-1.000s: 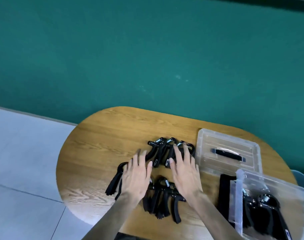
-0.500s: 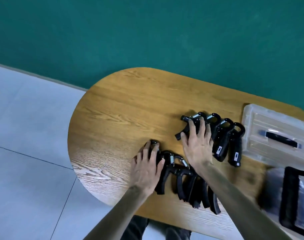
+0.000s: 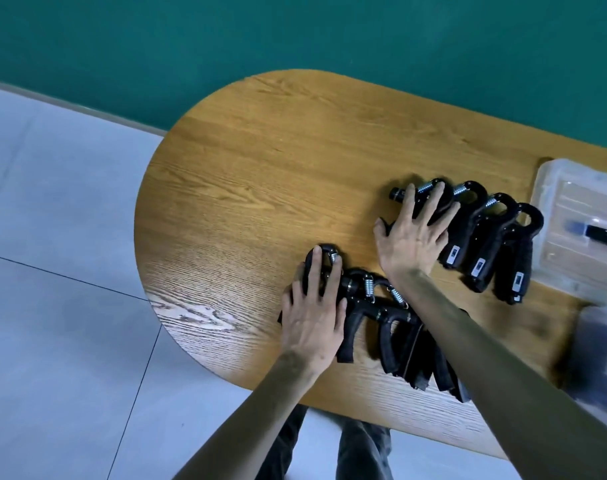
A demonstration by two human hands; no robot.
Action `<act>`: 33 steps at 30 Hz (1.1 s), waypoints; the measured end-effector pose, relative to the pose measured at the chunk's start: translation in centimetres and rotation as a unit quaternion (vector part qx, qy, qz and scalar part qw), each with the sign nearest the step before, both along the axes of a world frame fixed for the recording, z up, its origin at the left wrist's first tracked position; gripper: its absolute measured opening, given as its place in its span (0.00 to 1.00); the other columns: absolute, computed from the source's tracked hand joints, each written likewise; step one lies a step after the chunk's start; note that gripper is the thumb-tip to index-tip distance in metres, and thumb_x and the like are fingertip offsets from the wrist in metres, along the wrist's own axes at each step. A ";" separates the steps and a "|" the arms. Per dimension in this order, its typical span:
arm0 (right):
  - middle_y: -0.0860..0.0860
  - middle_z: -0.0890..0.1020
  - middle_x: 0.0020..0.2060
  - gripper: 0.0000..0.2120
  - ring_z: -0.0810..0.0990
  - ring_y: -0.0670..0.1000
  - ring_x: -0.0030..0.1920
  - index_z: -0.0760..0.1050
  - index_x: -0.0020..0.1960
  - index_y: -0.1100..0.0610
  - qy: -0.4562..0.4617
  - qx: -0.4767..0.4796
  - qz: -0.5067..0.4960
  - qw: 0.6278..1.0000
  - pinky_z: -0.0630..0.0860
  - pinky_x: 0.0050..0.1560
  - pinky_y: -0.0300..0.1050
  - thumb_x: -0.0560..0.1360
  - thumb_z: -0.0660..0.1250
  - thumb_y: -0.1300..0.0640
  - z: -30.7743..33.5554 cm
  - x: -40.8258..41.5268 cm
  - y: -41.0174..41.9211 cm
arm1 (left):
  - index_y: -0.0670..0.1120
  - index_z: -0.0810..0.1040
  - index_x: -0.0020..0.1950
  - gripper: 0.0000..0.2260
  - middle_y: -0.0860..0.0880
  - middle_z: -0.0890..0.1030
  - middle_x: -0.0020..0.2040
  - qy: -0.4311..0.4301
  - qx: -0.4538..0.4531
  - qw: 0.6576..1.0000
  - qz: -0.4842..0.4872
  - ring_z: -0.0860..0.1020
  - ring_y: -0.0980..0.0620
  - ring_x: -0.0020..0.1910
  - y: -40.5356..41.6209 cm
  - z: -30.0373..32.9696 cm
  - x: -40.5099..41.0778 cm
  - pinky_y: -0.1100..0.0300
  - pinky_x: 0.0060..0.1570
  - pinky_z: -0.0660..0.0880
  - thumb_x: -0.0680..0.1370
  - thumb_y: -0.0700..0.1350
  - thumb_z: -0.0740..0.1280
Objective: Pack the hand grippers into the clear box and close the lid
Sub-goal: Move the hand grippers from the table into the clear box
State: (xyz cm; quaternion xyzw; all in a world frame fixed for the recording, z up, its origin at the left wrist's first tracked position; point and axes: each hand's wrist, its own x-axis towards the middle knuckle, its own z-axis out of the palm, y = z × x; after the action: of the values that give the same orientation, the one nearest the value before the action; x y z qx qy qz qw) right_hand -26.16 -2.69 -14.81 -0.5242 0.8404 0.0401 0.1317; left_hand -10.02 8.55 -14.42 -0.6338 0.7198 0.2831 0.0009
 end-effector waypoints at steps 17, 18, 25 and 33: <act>0.55 0.48 0.81 0.35 0.54 0.67 0.77 0.60 0.77 0.50 0.004 -0.023 0.034 0.999 0.70 0.61 0.67 0.73 0.68 0.59 1.3 0.0 0.5 | 0.54 0.37 0.80 0.33 0.46 0.28 0.79 -0.007 0.036 0.999 -0.020 0.62 0.41 0.68 -1.0 0.8 0.5 0.43 0.69 0.64 0.84 0.49 0.57; 0.55 0.49 0.81 0.34 0.55 0.66 0.77 0.61 0.76 0.50 0.001 -0.030 0.041 0.999 0.70 0.60 0.66 0.73 0.69 0.59 1.4 -0.2 0.8 | 0.54 0.36 0.80 0.32 0.46 0.27 0.78 -0.008 0.044 0.999 -0.020 0.62 0.41 0.67 -1.0 1.0 0.5 0.43 0.69 0.64 0.84 0.50 0.55; 0.57 0.51 0.81 0.36 0.60 0.67 0.74 0.61 0.77 0.52 -0.024 -0.066 0.081 0.994 0.71 0.60 0.67 0.72 0.71 0.56 3.7 -1.6 4.1 | 0.52 0.36 0.81 0.29 0.47 0.28 0.79 -0.019 0.012 1.000 -0.001 0.60 0.47 0.59 -0.1 2.6 -0.2 0.46 0.65 0.64 0.81 0.57 0.40; 0.57 0.54 0.80 0.39 0.63 0.64 0.73 0.61 0.78 0.52 -0.035 -0.101 0.096 0.990 0.72 0.58 0.62 0.69 0.71 0.55 9.2 -5.3 8.0 | 0.50 0.44 0.82 0.28 0.43 0.36 0.81 -0.059 -0.069 0.995 0.050 0.63 0.45 0.55 -0.7 6.9 -4.8 0.49 0.58 0.62 0.85 0.47 0.53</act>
State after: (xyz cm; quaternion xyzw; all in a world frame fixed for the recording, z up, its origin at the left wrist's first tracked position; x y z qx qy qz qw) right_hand -31.44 5.32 -5.64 -0.6141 0.7808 -0.0511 0.1030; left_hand -14.85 7.88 -7.49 -0.6833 0.7037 0.1939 -0.0145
